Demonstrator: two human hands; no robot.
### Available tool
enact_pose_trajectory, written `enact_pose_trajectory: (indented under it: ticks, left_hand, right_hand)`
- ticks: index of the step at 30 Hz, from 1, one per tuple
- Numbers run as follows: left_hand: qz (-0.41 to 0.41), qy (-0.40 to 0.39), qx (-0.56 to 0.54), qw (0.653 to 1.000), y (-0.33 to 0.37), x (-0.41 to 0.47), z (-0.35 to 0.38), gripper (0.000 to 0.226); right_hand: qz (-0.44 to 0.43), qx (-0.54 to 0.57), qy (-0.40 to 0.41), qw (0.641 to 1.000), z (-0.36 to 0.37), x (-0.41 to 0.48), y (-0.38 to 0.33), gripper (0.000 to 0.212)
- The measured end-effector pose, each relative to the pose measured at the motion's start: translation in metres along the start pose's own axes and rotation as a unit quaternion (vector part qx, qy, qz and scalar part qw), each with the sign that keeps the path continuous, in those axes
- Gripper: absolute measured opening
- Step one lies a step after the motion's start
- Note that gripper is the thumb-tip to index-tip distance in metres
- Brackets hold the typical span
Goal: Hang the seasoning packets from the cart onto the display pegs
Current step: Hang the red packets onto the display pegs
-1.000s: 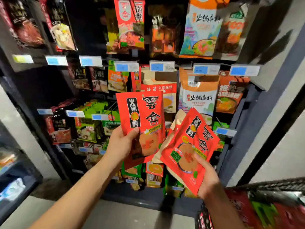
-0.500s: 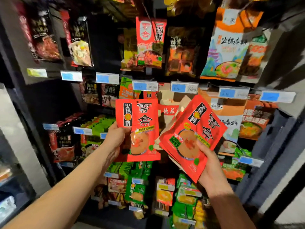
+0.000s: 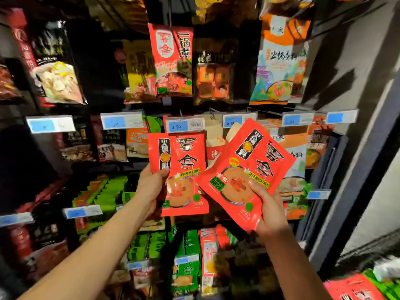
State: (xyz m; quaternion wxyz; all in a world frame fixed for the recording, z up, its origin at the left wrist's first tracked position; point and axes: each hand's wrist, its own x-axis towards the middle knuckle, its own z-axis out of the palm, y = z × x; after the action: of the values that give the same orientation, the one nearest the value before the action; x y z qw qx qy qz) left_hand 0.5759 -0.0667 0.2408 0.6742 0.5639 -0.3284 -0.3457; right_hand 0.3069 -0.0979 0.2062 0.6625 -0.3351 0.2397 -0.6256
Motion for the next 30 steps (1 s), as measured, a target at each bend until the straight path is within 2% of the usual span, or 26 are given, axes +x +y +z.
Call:
enact_pose_trajectory:
  ticks: [6, 9, 13, 25, 30]
  left_hand:
    - [-0.012, -0.028, -0.026, 0.999, -0.009, 0.009, -0.003, 0.029]
    - [0.007, -0.036, -0.033, 0.999, -0.014, 0.010, -0.002, 0.030]
    - [0.030, -0.049, -0.028, 0.998, -0.012, 0.013, -0.001, 0.030]
    - [0.030, -0.089, 0.006, 0.996, 0.009, 0.035, 0.002, 0.031]
    - [0.023, -0.077, 0.005, 0.997, 0.008, 0.037, 0.002, 0.029]
  right_hand:
    - [-0.008, -0.040, 0.019, 0.999, 0.005, -0.005, 0.000, 0.067]
    - [-0.012, -0.028, 0.025, 0.999, 0.008, -0.007, -0.001, 0.066]
    - [-0.025, -0.032, 0.023, 0.999, 0.014, -0.010, -0.005, 0.062]
    - [-0.041, -0.046, 0.052, 0.997, 0.031, -0.009, 0.000, 0.057]
    - [-0.032, -0.037, 0.050, 0.998, 0.030, -0.008, 0.005, 0.059]
